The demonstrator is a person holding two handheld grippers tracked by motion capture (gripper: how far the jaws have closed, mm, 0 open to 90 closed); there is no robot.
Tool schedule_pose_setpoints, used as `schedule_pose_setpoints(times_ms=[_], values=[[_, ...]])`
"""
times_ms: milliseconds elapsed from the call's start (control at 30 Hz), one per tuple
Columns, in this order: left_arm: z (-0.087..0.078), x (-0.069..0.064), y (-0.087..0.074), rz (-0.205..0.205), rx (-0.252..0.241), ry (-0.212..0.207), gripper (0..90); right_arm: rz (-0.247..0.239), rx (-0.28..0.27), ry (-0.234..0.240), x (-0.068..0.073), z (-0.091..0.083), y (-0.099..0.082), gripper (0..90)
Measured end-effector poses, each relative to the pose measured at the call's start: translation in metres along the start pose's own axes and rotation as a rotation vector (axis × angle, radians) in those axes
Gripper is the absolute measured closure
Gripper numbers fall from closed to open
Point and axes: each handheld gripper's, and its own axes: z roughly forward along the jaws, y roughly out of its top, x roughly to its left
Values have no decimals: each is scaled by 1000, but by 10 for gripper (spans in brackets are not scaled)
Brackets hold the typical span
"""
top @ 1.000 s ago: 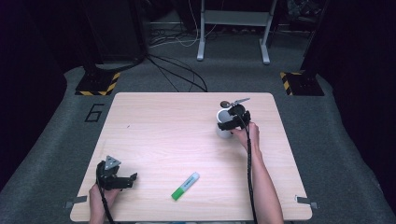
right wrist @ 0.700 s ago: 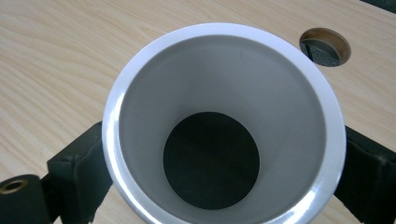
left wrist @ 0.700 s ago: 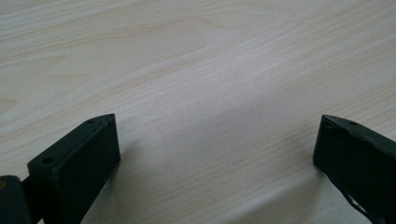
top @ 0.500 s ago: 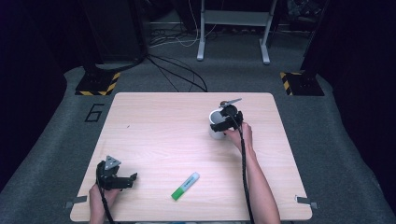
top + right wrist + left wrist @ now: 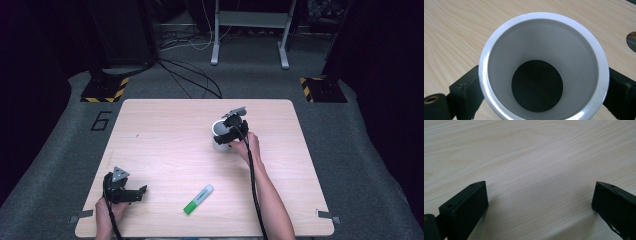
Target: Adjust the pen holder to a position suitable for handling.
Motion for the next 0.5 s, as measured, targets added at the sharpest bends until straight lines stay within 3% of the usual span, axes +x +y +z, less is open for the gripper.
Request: schedule_pose_setpoints(times_ms=[500], values=[[0,0,0,0,0,-1,6,-29,-4,31,22,7,6,59]])
